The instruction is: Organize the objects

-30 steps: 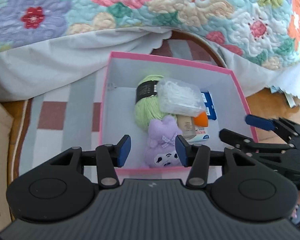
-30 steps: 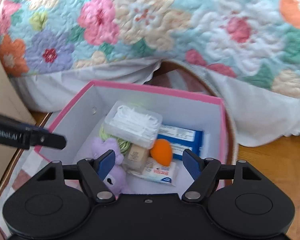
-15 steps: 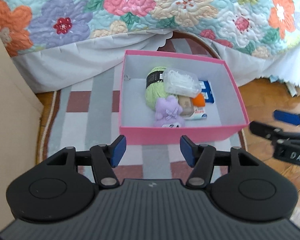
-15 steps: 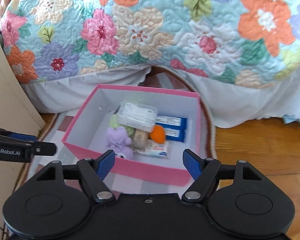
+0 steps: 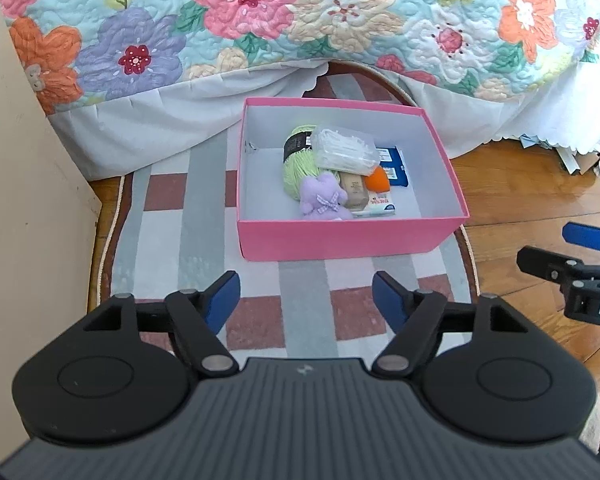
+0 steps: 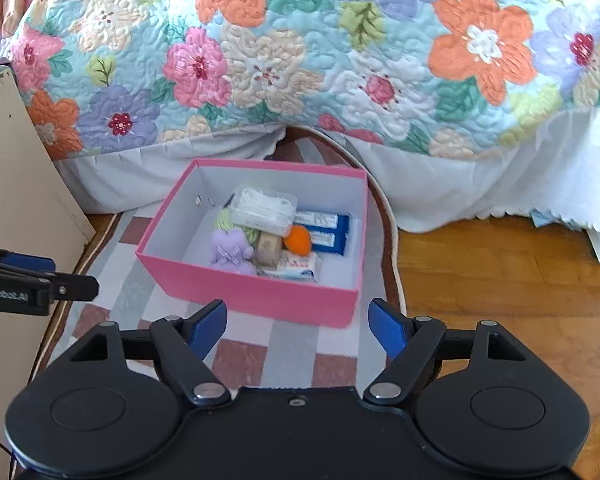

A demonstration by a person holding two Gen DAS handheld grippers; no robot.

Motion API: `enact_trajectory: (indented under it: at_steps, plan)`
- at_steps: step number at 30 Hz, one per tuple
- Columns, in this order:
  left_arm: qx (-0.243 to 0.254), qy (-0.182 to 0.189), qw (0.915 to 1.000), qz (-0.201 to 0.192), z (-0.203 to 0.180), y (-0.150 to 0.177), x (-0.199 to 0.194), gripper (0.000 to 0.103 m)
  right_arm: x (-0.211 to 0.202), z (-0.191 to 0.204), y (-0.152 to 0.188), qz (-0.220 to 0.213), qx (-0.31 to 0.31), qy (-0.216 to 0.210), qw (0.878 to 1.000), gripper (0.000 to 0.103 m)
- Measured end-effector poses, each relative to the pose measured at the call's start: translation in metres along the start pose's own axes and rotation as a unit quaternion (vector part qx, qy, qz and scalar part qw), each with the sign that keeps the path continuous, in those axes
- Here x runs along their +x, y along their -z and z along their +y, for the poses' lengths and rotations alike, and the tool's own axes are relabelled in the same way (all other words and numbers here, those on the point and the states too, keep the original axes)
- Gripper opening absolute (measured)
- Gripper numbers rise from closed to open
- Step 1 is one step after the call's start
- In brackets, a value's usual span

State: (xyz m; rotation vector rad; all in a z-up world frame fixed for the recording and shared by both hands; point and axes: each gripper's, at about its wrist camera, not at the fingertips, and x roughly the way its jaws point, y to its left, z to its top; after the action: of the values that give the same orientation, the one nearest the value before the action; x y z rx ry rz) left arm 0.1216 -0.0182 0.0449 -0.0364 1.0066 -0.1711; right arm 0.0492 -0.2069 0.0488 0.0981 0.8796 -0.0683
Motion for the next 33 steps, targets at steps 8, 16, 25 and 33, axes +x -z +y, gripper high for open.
enact_trajectory:
  at_steps: [8, 16, 25, 33]
  plan:
    - [0.017, -0.015, 0.9997, 0.004, -0.013, 0.015, 0.000, 0.080, -0.010, -0.007, 0.023, 0.010, 0.014, -0.005, 1.000, 0.082]
    - [0.021, -0.017, 0.9996, 0.010, -0.023, 0.021, 0.003, 0.083, -0.015, -0.005, 0.030, -0.002, 0.004, -0.005, 1.000, 0.082]
    - [0.027, -0.008, 0.9995, 0.016, -0.022, 0.030, -0.003, 0.084, -0.013, 0.002, 0.038, 0.012, 0.018, -0.018, 1.000, 0.082]
    - [0.027, -0.016, 0.9994, 0.014, -0.022, 0.040, -0.009, 0.091, -0.020, 0.013, 0.043, 0.015, -0.008, -0.016, 1.000, 0.082]
